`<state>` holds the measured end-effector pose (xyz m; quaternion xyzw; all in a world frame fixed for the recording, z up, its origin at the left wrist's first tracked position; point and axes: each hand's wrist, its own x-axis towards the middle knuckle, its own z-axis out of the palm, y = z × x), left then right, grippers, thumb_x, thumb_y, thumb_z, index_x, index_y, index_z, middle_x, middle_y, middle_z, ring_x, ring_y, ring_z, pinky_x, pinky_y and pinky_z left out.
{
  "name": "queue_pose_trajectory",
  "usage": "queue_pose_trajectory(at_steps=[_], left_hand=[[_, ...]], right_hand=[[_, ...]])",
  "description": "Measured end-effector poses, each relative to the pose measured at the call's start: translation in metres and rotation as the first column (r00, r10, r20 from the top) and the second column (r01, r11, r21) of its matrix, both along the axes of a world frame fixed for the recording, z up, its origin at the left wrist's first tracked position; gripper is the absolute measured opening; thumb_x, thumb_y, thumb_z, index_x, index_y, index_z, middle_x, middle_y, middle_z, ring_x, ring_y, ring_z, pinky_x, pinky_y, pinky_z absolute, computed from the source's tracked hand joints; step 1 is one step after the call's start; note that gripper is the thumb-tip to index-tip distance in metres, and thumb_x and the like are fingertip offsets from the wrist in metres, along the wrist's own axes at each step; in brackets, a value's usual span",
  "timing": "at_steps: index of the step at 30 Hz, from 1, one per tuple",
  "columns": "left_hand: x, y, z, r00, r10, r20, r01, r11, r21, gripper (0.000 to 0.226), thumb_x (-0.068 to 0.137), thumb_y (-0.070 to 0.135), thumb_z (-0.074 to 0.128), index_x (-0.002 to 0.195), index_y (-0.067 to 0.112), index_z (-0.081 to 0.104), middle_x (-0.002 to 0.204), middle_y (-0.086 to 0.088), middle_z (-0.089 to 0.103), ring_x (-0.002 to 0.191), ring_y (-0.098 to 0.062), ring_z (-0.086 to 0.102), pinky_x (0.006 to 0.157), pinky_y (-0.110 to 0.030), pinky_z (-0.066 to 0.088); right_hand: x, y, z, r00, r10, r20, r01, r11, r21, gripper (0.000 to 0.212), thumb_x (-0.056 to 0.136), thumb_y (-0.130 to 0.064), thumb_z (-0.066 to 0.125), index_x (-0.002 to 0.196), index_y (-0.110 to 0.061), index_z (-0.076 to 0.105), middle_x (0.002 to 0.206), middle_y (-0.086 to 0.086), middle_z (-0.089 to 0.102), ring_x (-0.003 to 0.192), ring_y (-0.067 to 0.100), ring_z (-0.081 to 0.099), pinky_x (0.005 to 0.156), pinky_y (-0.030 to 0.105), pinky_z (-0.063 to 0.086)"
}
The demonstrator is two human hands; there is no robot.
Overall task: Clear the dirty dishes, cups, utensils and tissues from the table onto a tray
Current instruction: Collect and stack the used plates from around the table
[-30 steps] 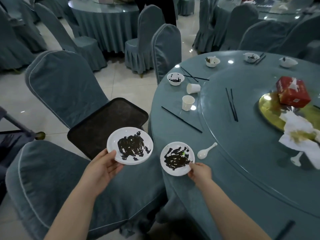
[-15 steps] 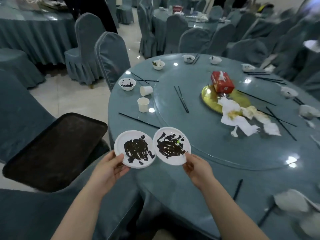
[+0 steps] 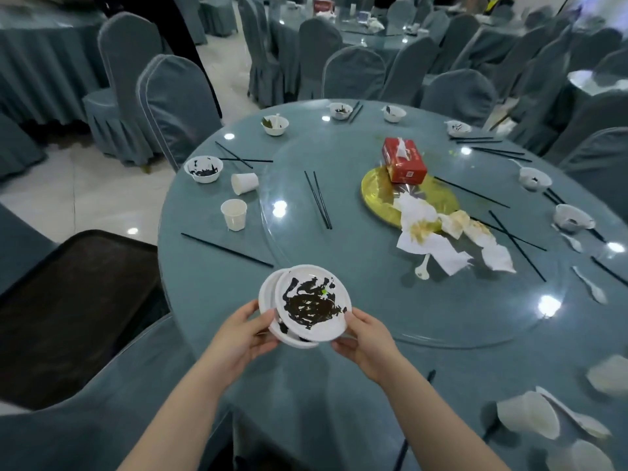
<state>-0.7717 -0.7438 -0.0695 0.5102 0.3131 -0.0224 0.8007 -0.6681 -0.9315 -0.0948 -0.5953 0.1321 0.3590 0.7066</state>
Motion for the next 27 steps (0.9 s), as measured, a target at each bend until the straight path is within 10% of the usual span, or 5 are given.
queue_pose_trajectory(at_steps=[12,18,27], left_hand=[[0.077,-0.019,-0.024,0.985,-0.094,-0.147,0.112,0.987,0.118,0.027,0.094,0.008,0.056,0.115,0.024,0.058,0.097,-0.008,0.073,0.082,-0.023,0.068,0.073,-0.03,0.055],[0.104,-0.024,-0.038,0.976,-0.079,-0.205,0.108,0.985,0.134,0.025,0.093,0.004,0.055,0.106,0.025,0.058,0.091,-0.004,0.074,0.076,-0.017,0.071,0.063,-0.024,0.056],[0.135,-0.046,-0.051,0.964,-0.003,-0.266,0.004,1.0,0.003,0.033,0.095,0.013,0.054,0.128,0.009,0.051,0.114,-0.004,0.066,0.1,-0.023,0.064,0.089,-0.036,0.048]], right_hand=[[0.074,-0.012,-0.036,0.992,0.121,-0.039,-0.121,0.992,-0.021,0.027,0.081,0.016,0.057,0.107,0.01,0.061,0.093,0.014,0.071,0.08,0.023,0.068,0.073,0.032,0.059],[0.101,-0.018,-0.058,0.994,0.065,-0.086,-0.07,0.996,-0.061,0.032,0.078,0.018,0.056,0.1,-0.005,0.06,0.098,0.011,0.067,0.083,0.021,0.066,0.063,0.027,0.056],[0.138,-0.042,-0.068,0.989,0.011,0.148,0.028,0.967,-0.254,0.04,0.077,0.011,0.066,0.109,-0.012,0.062,0.09,0.004,0.068,0.078,0.015,0.064,0.067,0.024,0.053]])
